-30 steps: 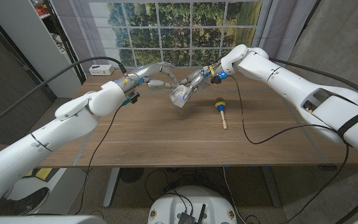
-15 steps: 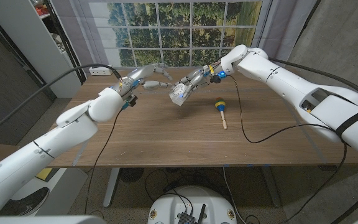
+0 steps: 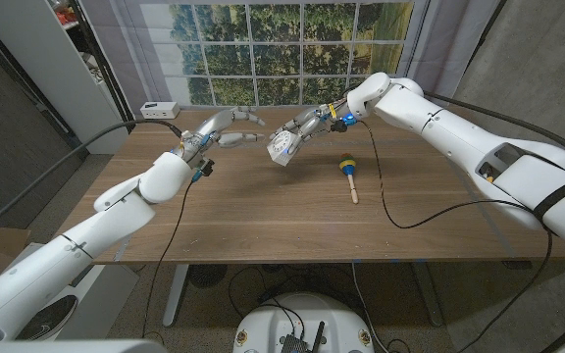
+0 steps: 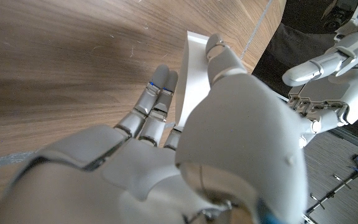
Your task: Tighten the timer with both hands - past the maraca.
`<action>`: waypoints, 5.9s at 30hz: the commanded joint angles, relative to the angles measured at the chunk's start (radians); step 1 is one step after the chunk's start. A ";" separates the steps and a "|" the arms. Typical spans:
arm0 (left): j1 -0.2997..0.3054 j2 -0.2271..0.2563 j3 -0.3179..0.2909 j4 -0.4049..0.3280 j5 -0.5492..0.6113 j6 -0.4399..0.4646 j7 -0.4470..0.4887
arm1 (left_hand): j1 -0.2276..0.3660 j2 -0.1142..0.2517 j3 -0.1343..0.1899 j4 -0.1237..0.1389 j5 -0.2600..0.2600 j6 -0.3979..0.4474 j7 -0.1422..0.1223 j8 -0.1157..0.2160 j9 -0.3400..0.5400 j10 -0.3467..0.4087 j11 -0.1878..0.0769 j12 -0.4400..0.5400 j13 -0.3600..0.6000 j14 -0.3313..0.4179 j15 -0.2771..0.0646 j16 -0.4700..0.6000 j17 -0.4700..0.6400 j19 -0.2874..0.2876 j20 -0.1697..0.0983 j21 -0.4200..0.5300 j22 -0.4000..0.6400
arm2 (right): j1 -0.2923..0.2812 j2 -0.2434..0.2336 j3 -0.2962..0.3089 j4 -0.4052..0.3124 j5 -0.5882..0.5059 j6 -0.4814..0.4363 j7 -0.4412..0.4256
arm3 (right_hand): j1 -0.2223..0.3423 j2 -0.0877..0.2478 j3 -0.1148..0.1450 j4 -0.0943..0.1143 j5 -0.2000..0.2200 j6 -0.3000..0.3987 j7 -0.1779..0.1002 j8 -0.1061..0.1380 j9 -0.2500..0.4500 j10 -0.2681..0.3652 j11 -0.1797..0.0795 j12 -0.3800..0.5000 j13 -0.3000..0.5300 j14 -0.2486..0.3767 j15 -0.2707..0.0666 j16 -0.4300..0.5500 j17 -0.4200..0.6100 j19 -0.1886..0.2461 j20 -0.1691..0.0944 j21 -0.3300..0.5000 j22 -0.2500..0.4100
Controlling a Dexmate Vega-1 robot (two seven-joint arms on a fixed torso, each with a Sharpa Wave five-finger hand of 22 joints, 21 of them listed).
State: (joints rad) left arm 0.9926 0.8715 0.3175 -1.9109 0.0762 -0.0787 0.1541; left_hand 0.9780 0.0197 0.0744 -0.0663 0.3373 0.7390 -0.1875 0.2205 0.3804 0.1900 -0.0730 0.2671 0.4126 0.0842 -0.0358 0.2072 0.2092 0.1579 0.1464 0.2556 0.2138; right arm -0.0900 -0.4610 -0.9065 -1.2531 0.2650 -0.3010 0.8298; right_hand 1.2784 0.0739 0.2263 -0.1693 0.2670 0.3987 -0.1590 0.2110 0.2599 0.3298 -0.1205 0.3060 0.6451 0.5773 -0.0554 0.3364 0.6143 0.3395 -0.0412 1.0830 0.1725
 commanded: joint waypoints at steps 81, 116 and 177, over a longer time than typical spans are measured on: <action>-0.120 -0.048 0.148 0.110 -0.050 0.003 -0.081 | 0.081 0.048 -0.032 -0.010 0.064 0.141 -0.004 0.016 -0.029 0.014 -0.009 0.009 0.005 0.008 -0.006 0.006 0.006 0.004 -0.001 0.013 0.003 | -0.063 -0.066 0.016 -0.150 0.013 -0.017 -0.033 | -0.111 0.063 0.072 0.031 0.007 0.017 0.006 0.003 0.000 0.089 0.080 -0.007 0.047 -0.003 -0.165 -0.009 0.013 0.030 -0.144 -0.024 -0.001; -0.154 -0.045 0.176 0.092 -0.032 0.026 -0.113 | 0.144 0.124 -0.015 -0.017 0.067 0.243 0.005 0.043 -0.043 0.020 -0.037 0.006 -0.005 0.007 0.001 0.005 0.005 0.006 0.000 0.020 0.005 | -0.063 -0.070 0.024 -0.131 0.020 0.012 -0.011 | -0.126 0.063 0.079 0.031 0.007 0.025 0.010 0.004 -0.002 0.090 0.083 -0.011 0.048 -0.006 -0.165 -0.012 0.014 0.037 -0.143 -0.035 -0.001; -0.306 0.098 0.065 -0.071 0.245 -0.171 -0.505 | 0.046 0.079 -0.119 0.065 0.002 0.161 0.086 0.023 -0.009 0.019 -0.011 -0.003 -0.022 0.006 -0.014 0.003 0.004 0.010 -0.033 0.038 0.007 | -0.138 -0.158 0.064 -0.276 0.056 -0.029 -0.024 | -0.124 0.067 0.091 0.023 0.000 0.037 0.010 0.005 -0.005 0.100 0.051 -0.018 0.051 -0.002 -0.167 -0.013 0.010 0.033 -0.153 -0.058 0.000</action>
State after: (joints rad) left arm 0.5463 0.9489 0.4741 -1.8634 0.3458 -0.4752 -0.4140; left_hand 1.0357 0.0987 -0.0357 -0.0029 0.3433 0.8981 -0.1150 0.2463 0.3671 0.2035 -0.0909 0.2621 0.3891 0.0880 -0.0358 0.2110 0.2136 0.1736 0.1122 0.2887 0.2183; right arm -0.1909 -0.5783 -0.8843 -1.4725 0.2863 -0.3125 0.8446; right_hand 1.1992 0.0880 0.2581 -0.2011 0.2666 0.4275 -0.1519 0.2091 0.2557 0.3916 -0.0488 0.2822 0.5817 0.5773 -0.0552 0.3252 0.6253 0.3682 -0.0449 1.0280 0.1700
